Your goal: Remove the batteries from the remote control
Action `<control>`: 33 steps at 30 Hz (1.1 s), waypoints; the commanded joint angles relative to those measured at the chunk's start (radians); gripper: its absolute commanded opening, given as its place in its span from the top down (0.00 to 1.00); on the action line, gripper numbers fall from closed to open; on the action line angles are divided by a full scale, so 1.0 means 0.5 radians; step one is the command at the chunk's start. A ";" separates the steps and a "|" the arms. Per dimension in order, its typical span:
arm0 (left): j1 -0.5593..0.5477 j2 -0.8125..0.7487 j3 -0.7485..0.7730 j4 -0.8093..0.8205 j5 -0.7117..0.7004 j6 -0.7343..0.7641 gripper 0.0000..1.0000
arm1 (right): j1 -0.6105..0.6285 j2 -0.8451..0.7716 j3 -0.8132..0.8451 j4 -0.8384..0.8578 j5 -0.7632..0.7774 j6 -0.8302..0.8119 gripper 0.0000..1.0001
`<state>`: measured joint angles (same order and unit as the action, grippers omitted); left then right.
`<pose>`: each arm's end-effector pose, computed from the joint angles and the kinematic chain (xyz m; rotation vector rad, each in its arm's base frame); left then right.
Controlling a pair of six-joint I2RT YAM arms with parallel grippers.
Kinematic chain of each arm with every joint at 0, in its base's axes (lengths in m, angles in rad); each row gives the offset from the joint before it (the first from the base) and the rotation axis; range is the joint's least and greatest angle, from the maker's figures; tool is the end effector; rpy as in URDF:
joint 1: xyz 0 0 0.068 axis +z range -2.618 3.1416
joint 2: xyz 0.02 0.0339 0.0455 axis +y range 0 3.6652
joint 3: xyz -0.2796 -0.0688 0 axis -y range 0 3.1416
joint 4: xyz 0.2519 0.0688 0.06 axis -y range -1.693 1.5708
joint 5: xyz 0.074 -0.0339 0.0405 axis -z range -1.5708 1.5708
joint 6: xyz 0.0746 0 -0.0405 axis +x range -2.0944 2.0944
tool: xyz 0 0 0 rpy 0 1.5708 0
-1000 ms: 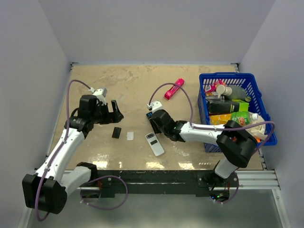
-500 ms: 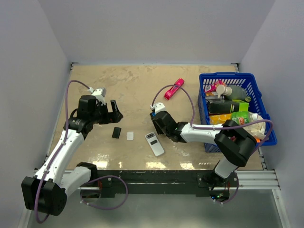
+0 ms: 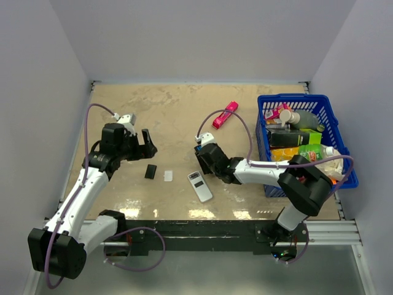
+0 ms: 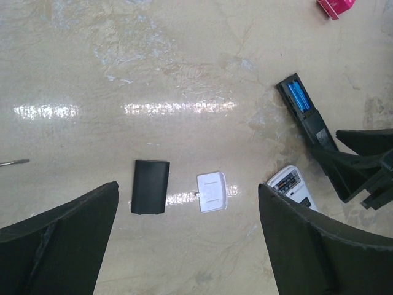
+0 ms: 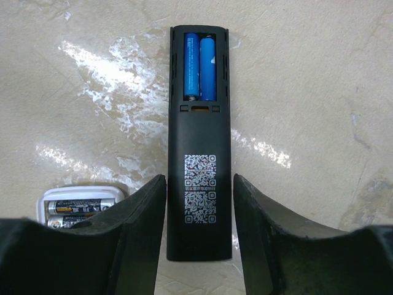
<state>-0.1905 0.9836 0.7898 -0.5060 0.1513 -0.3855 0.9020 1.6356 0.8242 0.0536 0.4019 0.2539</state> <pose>0.2304 -0.0559 0.2615 -0.1434 2.3014 -0.4720 0.2453 0.2633 0.1531 -0.5296 2.1968 0.1453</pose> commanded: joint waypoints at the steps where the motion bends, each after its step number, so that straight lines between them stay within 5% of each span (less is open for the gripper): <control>1: 0.001 -0.025 0.019 -0.013 -0.130 -0.045 0.01 | -0.006 -0.178 0.060 -0.070 0.025 0.029 0.47; 8: -0.002 -0.041 0.034 -0.055 -0.275 -0.091 0.01 | -0.003 -0.436 0.064 -0.175 -0.039 0.118 0.40; 17: 0.053 0.357 0.200 -0.380 -0.925 -0.336 0.06 | -0.003 -0.887 -0.074 -0.147 -0.408 0.219 0.29; 24: 0.576 0.649 0.276 -0.399 -0.763 -0.575 0.25 | -0.003 -1.142 -0.212 -0.049 -0.512 0.210 0.12; 30: 1.080 0.852 0.227 -0.154 -0.511 -0.665 0.31 | -0.003 -1.289 -0.298 -0.040 -0.610 0.259 0.09; 33: 1.157 0.959 0.197 -0.004 -0.459 -0.695 0.33 | -0.003 -1.347 -0.356 0.000 -0.748 0.275 0.10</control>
<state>0.3325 1.4197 0.8909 -0.6292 -0.1448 -0.6819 0.9020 1.0122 0.6807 -0.0059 0.1165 0.3679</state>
